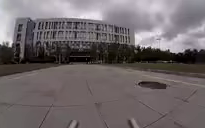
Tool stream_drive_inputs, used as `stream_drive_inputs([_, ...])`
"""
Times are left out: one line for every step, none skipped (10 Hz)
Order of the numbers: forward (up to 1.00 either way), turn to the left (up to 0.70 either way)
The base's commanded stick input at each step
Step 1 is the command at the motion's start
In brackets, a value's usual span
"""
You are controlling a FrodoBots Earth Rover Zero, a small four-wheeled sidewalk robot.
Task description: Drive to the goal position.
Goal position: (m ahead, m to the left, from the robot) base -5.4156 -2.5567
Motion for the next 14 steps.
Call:
stream_drive_inputs([1.00, 0.00])
stream_drive_inputs([1.00, 0.00])
stream_drive_inputs([1.00, 0.00])
stream_drive_inputs([1.00, 0.00])
stream_drive_inputs([1.00, 0.00])
stream_drive_inputs([1.00, 0.00])
stream_drive_inputs([1.00, -0.03])
stream_drive_inputs([1.00, -0.23])
stream_drive_inputs([1.00, -0.40])
stream_drive_inputs([1.00, -0.40])
stream_drive_inputs([1.00, -0.40])
stream_drive_inputs([1.00, -0.40])
stream_drive_inputs([1.00, -0.40])
stream_drive_inputs([1.00, -0.40])
